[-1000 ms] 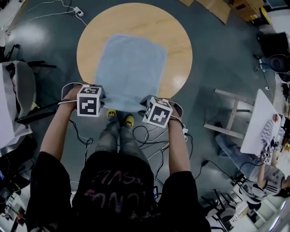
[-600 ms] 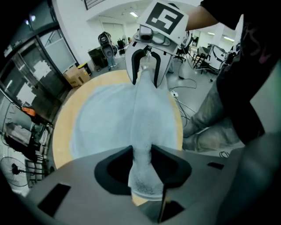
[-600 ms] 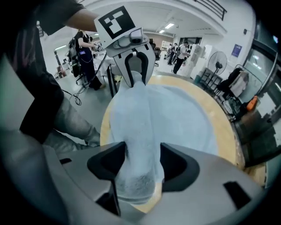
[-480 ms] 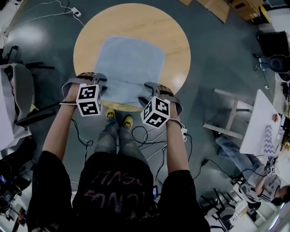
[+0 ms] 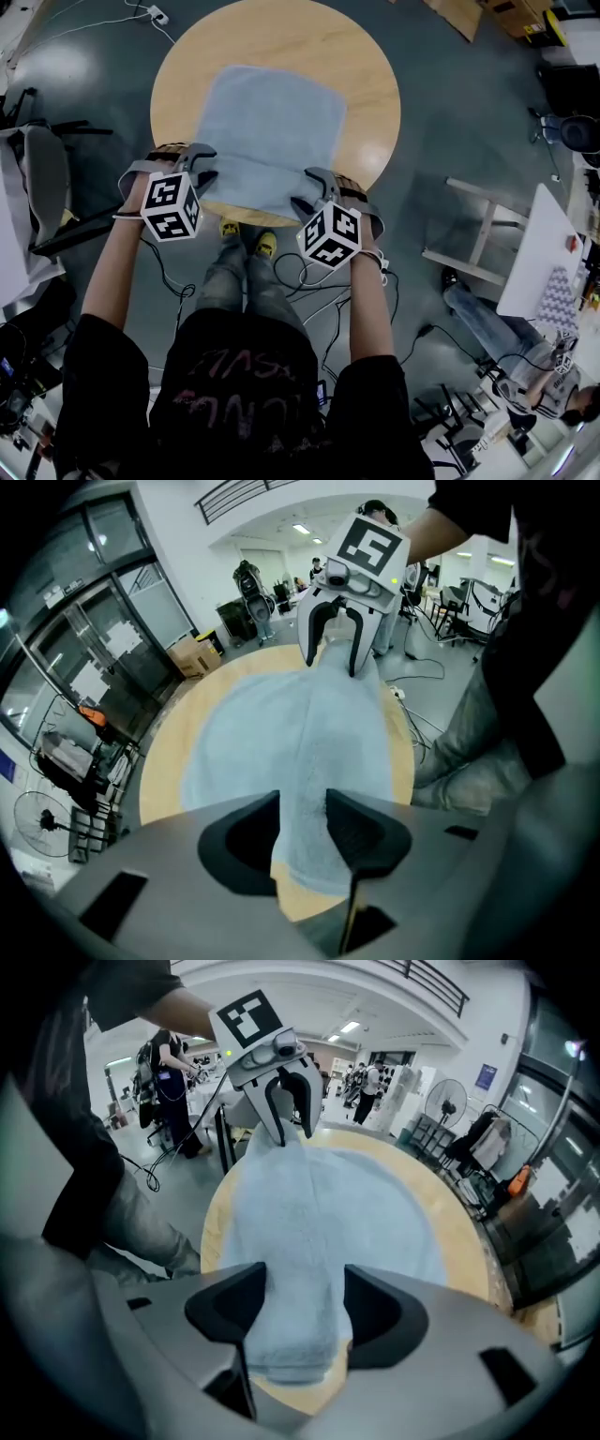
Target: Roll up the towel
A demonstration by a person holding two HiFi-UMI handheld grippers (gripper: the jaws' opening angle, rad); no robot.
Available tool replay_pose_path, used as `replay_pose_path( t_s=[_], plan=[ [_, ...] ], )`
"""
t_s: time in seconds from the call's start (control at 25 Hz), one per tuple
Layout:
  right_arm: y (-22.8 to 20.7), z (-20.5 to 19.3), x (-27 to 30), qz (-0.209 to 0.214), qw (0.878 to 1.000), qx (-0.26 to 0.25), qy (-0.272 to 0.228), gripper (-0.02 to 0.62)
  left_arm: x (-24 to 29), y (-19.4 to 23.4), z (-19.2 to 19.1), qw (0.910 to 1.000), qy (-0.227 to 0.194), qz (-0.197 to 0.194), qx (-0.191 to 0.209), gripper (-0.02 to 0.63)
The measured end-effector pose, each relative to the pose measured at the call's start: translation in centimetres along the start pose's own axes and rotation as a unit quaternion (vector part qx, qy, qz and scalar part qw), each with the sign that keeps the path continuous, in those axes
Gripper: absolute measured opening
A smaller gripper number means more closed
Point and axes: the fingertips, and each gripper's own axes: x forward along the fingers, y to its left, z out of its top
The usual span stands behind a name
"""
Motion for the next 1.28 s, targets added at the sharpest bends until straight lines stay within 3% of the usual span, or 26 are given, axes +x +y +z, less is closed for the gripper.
replay_pose_path(
  t_s=[0.16,0.36,0.52,0.64,0.88,0.96,1.08,1.28],
  plan=[
    [0.2,0.0,-2.8,-0.042,0.999,-0.014,-0.005,0.253,-3.2,-0.4,-1.0,0.9994,0.009,0.033,0.012,0.167],
    [3.4,1.1,-2.5,-0.047,0.998,-0.035,-0.009,0.255,-4.4,-2.7,-0.9,0.9982,0.015,0.046,0.034,0.167],
    [5.1,1.6,-0.8,-0.059,0.997,-0.048,-0.008,0.295,-3.0,-4.5,0.2,0.9965,0.019,0.058,0.058,0.234],
    [4.3,1.6,0.7,-0.072,0.996,-0.052,0.0,0.31,-1.1,-4.5,0.2,0.9942,0.031,0.065,0.08,0.272],
    [1.5,1.7,2.7,-0.06,0.997,-0.052,0.019,0.311,1.6,-1.6,-0.4,0.9915,0.057,0.067,0.095,0.272],
    [1.1,1.8,3.0,-0.042,0.998,-0.044,0.02,0.318,2.2,-0.8,-0.5,0.9917,0.064,0.059,0.095,0.27],
    [1.2,1.9,3.6,0.005,1.0,-0.016,0.02,0.3,3.2,-0.9,-0.9,0.9938,0.069,0.012,0.086,0.214],
    [1.1,1.7,3.5,0.035,0.999,-0.014,0.029,0.188,3.2,-1.7,-0.8,0.994,0.065,-0.052,0.071,0.14]
  ],
)
